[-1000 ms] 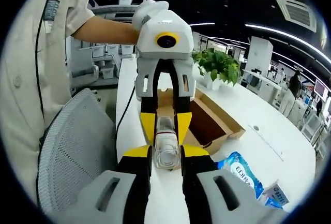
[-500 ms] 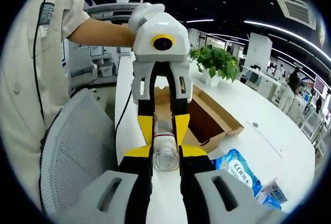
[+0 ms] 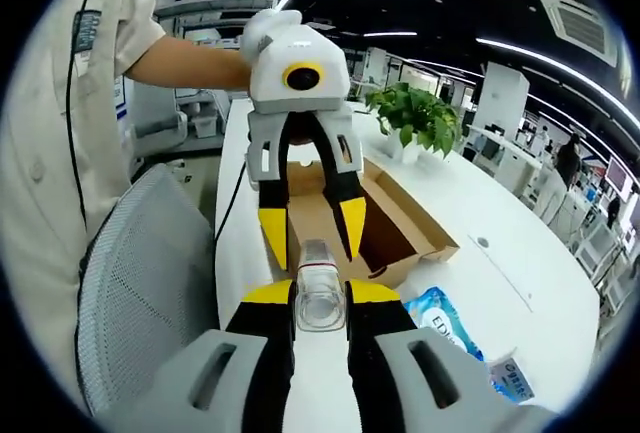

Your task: Operate the shoe box by opening the lid, removing the specified soft item, and placing it in the target area until the item is outside and the box remains undamaged.

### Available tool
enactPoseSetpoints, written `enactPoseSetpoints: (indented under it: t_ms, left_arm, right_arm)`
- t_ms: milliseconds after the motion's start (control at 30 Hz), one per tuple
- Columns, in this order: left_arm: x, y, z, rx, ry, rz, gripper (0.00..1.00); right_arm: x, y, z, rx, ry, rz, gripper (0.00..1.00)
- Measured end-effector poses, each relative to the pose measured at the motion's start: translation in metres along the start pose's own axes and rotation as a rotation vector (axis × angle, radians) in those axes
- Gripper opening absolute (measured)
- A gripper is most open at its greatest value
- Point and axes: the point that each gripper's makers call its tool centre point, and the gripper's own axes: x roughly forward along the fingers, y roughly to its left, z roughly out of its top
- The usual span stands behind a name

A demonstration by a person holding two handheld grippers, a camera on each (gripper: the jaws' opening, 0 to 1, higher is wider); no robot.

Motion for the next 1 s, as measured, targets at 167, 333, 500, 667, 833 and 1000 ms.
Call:
enactPoseSetpoints:
  t_ms: [167, 333, 500, 667, 833, 1000]
  left_arm:
    - [-0.012, 0.007, -0.004, -0.051, -0.025, 0.066, 0.35]
    - [-0.026, 0.016, -0.012, -0.101, -0.04, 0.156, 0.41]
    - [-0.041, 0.023, -0.013, -0.176, -0.08, 0.243, 0.49]
    - [-0.062, 0.031, -0.022, -0.255, -0.097, 0.338, 0.57]
    - [-0.077, 0.035, -0.032, -0.305, -0.097, 0.404, 0.66]
    - [-0.098, 0.042, -0.043, -0.388, -0.093, 0.515, 0.79]
  right_arm:
    - [-0.011, -0.015, -0.003, -0.028, 0.022, -0.022, 0.16]
    - [-0.021, -0.034, -0.006, -0.067, 0.053, -0.046, 0.16]
    - [-0.028, -0.06, -0.007, -0.094, 0.082, -0.076, 0.16]
    - [-0.029, -0.093, -0.01, -0.084, 0.113, -0.093, 0.16]
    - [-0.028, -0.119, -0.016, -0.093, 0.161, -0.079, 0.16]
    - [-0.025, -0.152, -0.021, -0.129, 0.236, -0.076, 0.16]
